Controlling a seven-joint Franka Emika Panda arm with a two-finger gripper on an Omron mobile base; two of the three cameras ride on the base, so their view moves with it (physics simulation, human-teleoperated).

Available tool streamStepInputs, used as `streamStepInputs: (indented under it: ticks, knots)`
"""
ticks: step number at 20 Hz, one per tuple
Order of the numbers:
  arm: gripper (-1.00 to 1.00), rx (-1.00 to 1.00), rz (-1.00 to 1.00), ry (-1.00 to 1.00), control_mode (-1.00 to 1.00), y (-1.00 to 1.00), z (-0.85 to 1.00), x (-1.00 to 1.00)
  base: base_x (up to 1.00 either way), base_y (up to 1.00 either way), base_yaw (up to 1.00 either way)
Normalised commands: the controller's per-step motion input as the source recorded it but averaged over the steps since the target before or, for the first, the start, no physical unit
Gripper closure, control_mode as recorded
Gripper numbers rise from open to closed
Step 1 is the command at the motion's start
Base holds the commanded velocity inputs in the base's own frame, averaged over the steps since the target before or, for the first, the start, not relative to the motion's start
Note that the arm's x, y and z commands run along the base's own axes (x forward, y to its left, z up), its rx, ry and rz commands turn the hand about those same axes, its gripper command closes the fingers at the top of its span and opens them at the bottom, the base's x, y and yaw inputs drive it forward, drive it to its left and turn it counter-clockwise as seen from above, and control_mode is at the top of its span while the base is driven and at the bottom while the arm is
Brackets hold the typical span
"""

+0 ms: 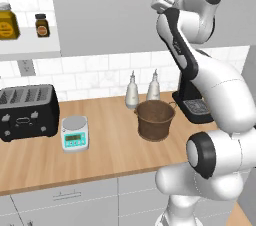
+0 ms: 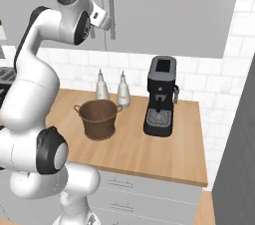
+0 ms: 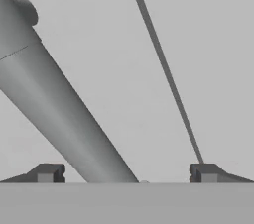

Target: Open the cabinet, pick up the bread from the cabinet and place it in the basket. Then move the basket to the dining counter.

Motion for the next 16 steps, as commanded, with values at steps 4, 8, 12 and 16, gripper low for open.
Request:
streamStepInputs:
  ticks: [4, 8, 12, 16]
  knots:
    - [-1.00, 0.04, 0.00, -0.06, -1.00, 0.01, -0.01, 0.37, 0.00, 0.00, 0.00]
    - [1.00, 0.03, 0.00, -0.09, -1.00, 0.03, -0.01, 0.36, 0.00, 0.00, 0.00]
    - [1.00, 0.04, -0.01, -0.05, -1.00, 0.16, 0.00, 0.43, 0.00, 0.00, 0.00]
    - [1.00, 0.08, -0.01, 0.00, -1.00, 0.08, 0.14, 0.08, 0.00, 0.00, 0.00]
